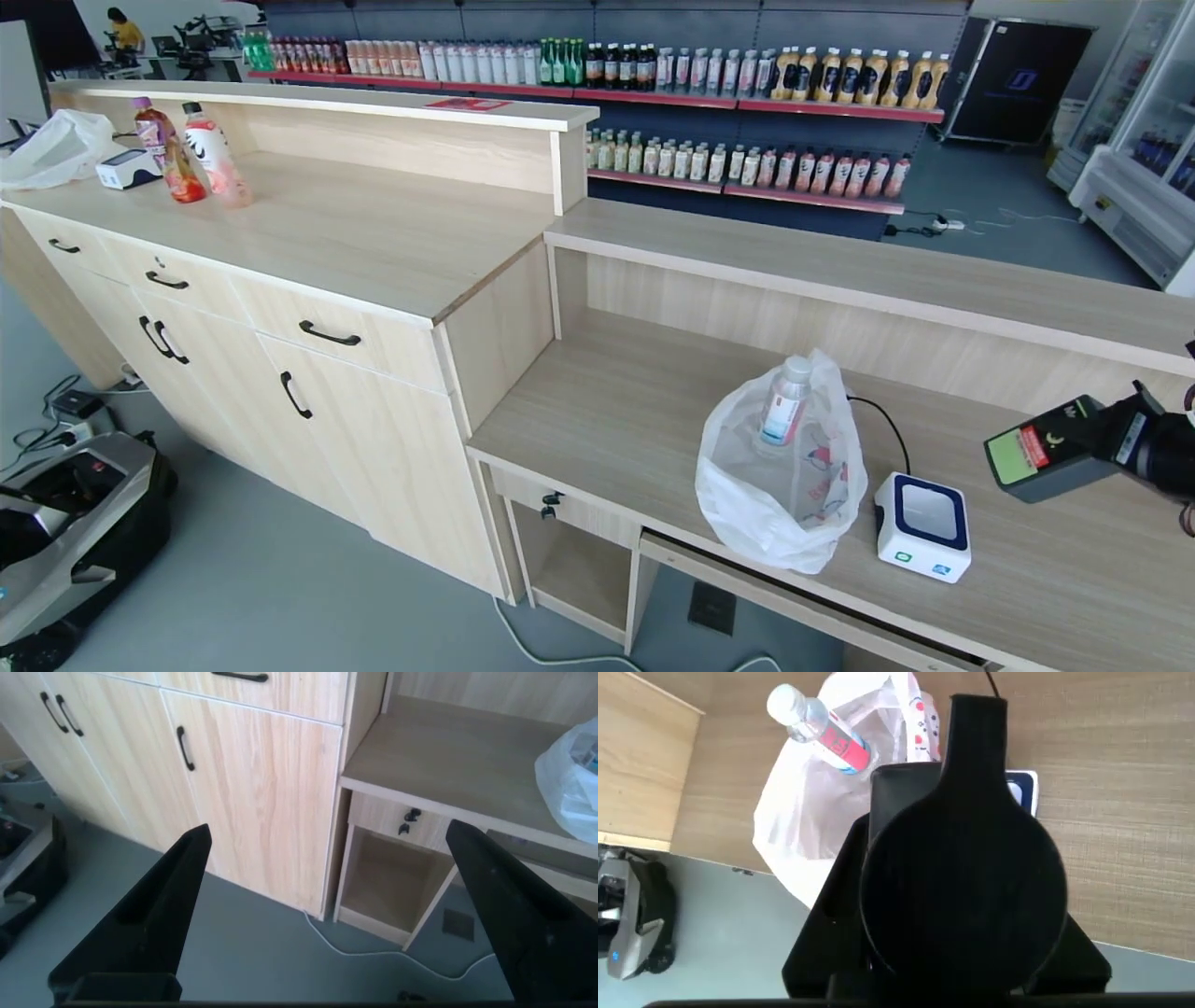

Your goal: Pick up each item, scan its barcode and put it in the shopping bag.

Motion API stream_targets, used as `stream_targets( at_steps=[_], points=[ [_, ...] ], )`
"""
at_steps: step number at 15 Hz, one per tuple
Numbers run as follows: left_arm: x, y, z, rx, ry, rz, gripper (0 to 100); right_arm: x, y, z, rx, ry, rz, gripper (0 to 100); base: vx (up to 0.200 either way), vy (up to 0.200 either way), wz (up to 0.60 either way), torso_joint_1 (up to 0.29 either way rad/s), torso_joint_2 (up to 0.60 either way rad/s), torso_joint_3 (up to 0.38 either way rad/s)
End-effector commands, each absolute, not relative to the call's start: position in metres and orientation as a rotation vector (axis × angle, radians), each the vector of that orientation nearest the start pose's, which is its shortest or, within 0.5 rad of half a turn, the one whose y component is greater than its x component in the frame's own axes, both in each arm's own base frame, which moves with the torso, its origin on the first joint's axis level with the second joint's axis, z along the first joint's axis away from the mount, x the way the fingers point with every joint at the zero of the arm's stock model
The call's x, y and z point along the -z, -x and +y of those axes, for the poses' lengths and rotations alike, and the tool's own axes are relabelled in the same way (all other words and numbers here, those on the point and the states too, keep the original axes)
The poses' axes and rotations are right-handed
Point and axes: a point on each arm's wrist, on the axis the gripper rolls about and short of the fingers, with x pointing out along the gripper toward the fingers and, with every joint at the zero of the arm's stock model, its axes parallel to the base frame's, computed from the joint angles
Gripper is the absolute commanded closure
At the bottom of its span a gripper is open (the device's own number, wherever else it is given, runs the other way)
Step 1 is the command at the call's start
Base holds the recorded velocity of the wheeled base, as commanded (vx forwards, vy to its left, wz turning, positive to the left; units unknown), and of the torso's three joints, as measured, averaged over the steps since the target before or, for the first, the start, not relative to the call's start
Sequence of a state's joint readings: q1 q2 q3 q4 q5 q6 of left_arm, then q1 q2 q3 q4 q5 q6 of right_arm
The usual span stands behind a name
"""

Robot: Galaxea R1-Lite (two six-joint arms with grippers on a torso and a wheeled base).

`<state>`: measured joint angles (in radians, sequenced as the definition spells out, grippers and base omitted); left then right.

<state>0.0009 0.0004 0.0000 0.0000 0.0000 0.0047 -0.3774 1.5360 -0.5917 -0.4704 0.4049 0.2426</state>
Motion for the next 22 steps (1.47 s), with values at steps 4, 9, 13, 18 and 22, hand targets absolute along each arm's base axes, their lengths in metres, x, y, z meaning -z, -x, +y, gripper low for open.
stream_targets(
  at_steps=[4,9,13,18,22],
  points=[
    [-0.075,0.023,0.000,-0.002,-0.005,0.000,0,-0.120,-0.249,-0.107,0.098,-0.465,0.558,100,0.000,0.000,0.00,0.000,0.00,0.000],
    [-0.075,0.023,0.000,-0.002,-0.005,0.000,0,-0.108,-0.261,-0.119,0.135,-0.481,0.586,100,0.000,0.000,0.00,0.000,0.00,0.000],
    [-0.075,0.023,0.000,-0.002,-0.005,0.000,0,-0.104,-0.272,-0.122,0.078,-0.486,0.558,100,0.000,0.000,0.00,0.000,0.00,0.000],
    [-0.075,0.023,0.000,-0.002,-0.005,0.000,0,-0.090,-0.277,-0.123,0.038,-0.429,0.580,100,0.000,0.000,0.00,0.000,0.00,0.000],
    [-0.075,0.023,0.000,-0.002,-0.005,0.000,0,-0.077,-0.279,-0.124,0.032,-0.399,0.617,100,0.000,0.000,0.00,0.000,0.00,0.000]
  ],
)
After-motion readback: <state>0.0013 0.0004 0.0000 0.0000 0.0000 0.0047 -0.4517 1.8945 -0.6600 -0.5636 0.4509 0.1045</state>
